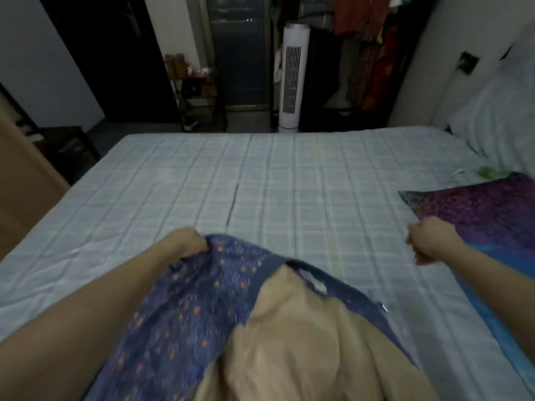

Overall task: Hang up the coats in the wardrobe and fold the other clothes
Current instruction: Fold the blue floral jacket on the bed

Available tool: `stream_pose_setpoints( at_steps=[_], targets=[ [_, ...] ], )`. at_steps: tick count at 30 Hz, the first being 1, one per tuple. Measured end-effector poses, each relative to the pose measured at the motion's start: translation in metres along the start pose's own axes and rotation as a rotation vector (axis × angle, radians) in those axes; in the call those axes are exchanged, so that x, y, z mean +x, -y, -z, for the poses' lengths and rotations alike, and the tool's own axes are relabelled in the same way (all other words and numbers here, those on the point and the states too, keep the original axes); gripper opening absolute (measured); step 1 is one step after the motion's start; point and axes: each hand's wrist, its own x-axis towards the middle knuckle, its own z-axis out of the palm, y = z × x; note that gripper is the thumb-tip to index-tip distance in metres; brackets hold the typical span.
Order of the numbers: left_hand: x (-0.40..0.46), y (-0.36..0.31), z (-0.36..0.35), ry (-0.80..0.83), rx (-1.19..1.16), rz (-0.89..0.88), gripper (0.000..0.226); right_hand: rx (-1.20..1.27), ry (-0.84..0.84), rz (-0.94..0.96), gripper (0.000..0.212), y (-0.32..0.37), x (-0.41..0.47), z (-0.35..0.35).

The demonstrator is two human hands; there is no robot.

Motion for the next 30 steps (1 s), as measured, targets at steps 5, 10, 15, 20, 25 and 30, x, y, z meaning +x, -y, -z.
stream_pose_setpoints(
  at_steps=[5, 10, 15, 20, 25, 30],
  targets=[
    [0.041, -0.034, -0.069, -0.419, -0.226, -0.297, 0.082, -0.388, 0.167, 0.161, 0.020, -0.018, 0.050, -0.109],
    [-0.019, 0.037, -0.210, -0.518, -0.037, -0.902, 0.040, -0.589, 0.285, 0.314, 0.038, -0.116, 0.069, -0.194],
    [-0.009, 0.105, -0.329, -0.229, 0.175, -0.748, 0.052, -0.291, 0.533, 0.143, 0.065, -0.134, 0.093, -0.213],
    [0.001, 0.107, -0.346, -0.189, 0.176, -0.708, 0.058, 0.302, 0.765, -0.328, 0.076, -0.131, 0.147, -0.176],
    [0.001, 0.109, -0.348, -0.217, 0.142, -0.713, 0.064, -0.251, 0.835, -0.210, 0.044, -0.114, 0.120, -0.209],
    [0.003, 0.110, -0.350, -0.218, 0.140, -0.720, 0.065, -0.361, 0.484, -0.043, 0.020, -0.067, 0.148, -0.187]
  ],
)
